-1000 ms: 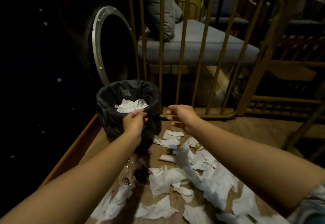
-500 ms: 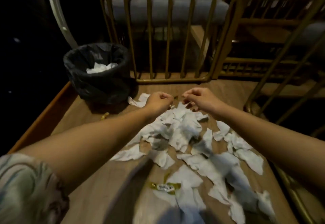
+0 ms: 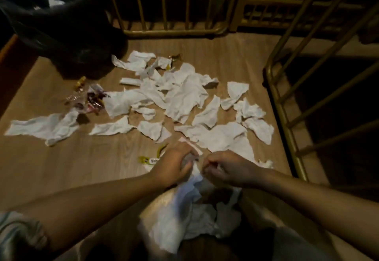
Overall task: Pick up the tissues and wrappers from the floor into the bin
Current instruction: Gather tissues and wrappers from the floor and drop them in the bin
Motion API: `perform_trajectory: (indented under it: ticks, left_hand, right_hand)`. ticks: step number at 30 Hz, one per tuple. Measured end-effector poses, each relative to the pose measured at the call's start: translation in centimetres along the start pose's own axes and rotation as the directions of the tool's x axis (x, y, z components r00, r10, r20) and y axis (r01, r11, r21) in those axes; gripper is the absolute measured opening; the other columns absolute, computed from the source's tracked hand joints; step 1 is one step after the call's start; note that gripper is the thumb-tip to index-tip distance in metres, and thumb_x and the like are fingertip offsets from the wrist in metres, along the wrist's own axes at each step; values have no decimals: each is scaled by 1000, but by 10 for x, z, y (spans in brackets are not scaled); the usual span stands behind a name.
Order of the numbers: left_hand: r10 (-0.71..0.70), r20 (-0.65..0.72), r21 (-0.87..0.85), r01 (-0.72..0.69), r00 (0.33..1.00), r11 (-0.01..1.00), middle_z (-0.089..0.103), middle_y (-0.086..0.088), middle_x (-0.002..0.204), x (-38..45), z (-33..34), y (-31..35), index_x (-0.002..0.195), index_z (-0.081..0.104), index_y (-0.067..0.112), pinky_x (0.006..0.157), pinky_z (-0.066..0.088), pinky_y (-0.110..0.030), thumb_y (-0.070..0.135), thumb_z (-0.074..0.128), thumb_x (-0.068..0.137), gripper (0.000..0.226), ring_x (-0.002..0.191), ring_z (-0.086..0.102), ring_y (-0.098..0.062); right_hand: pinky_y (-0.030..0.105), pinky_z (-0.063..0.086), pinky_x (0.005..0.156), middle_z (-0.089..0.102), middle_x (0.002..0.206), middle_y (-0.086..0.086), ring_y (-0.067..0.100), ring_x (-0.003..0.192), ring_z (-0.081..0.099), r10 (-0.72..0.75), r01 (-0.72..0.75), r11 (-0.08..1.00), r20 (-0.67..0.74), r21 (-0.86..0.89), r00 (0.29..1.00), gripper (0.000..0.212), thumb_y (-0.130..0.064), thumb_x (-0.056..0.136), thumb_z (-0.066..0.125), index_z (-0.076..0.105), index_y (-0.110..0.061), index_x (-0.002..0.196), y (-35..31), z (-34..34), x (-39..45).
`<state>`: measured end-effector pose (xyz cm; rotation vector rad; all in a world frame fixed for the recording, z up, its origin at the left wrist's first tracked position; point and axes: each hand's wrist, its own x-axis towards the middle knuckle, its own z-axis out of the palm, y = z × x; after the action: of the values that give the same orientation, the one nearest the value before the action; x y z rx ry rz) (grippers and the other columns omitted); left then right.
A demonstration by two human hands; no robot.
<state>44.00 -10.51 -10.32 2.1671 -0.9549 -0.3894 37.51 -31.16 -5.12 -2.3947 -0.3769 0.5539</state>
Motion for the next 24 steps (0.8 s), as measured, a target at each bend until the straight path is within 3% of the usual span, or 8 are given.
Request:
perform_trajectory:
  ticks: [3, 6, 9, 13, 17, 19, 22, 24]
  left_hand:
    - [147, 46, -6, -147, 988, 989, 61, -1, 101, -33, 18, 3, 101, 66, 16, 85, 44, -37, 14, 55, 93, 13, 98, 55, -18]
    - [254, 150, 72, -267, 956, 961, 60, -4, 118, -64, 35, -1, 111, 65, 16, 97, 41, -44, 37, 59, 93, 28, 118, 51, -19]
    - [328, 475, 192, -459, 817, 867, 43, -5, 148, -88, 55, -3, 136, 50, 20, 118, 6, -56, 70, 55, 80, 75, 148, 20, -20]
    - [341, 689, 198, -618, 640, 761, 25, -9, 158, -92, 80, -9, 147, 35, 17, 112, -15, -64, 75, 52, 78, 92, 151, 2, -26]
    - [443, 578, 96, -596, 685, 797, 51, -13, 137, -85, 86, -23, 134, 51, 12, 118, 16, -54, 55, 42, 96, 58, 136, 38, -31]
    - [484, 482, 73, -584, 730, 808, 61, -13, 117, -80, 84, -24, 121, 60, 10, 104, 38, -45, 43, 29, 104, 49, 115, 52, -29]
    - [453, 336, 94, -508, 826, 856, 67, -9, 95, -70, 82, -21, 103, 63, 13, 83, 44, -33, 39, 19, 106, 51, 90, 57, -21]
    - [332, 263, 114, -370, 906, 922, 68, -7, 93, -60, 76, -18, 103, 66, 15, 77, 44, -27, 38, 28, 105, 45, 85, 59, -18]
  right_hand:
    - [39, 49, 80, 63, 97, 3, 16, 86, 55, -161, 178, 964, 97, -199, 982, 25, -42, 92, 55, 65, -20, 98, 18, 31, -18]
    - [49, 29, 113, 59, 122, -3, 15, 118, 49, -258, 304, 865, 165, -400, 952, 38, -57, 90, 46, 58, -30, 114, 45, 62, -37]
    - [60, 21, 113, 49, 141, 2, 23, 136, 39, -393, 422, 723, 176, -547, 902, 43, -51, 86, 59, 56, -29, 124, 80, 87, -55]
    - [57, 19, 114, 41, 142, 9, 30, 136, 37, -586, 499, 625, 62, -601, 808, 43, -38, 87, 64, 52, -26, 126, 108, 104, -65]
    - [55, 17, 116, 46, 144, 9, 31, 139, 31, -604, 521, 631, 57, -575, 795, 29, -36, 88, 63, 56, -25, 115, 110, 101, -60]
    - [54, 21, 116, 49, 143, 8, 29, 140, 32, -540, 484, 679, 70, -553, 838, 28, -39, 89, 60, 56, -24, 112, 108, 91, -56]
    - [48, 37, 109, 59, 131, 7, 24, 130, 45, -448, 392, 818, -39, -422, 893, 28, -31, 87, 64, 61, -19, 111, 99, 72, -53]
    - [42, 53, 89, 67, 110, 7, 19, 104, 61, -269, 238, 959, -223, -157, 937, 20, -24, 86, 66, 65, -14, 104, 86, 59, -51]
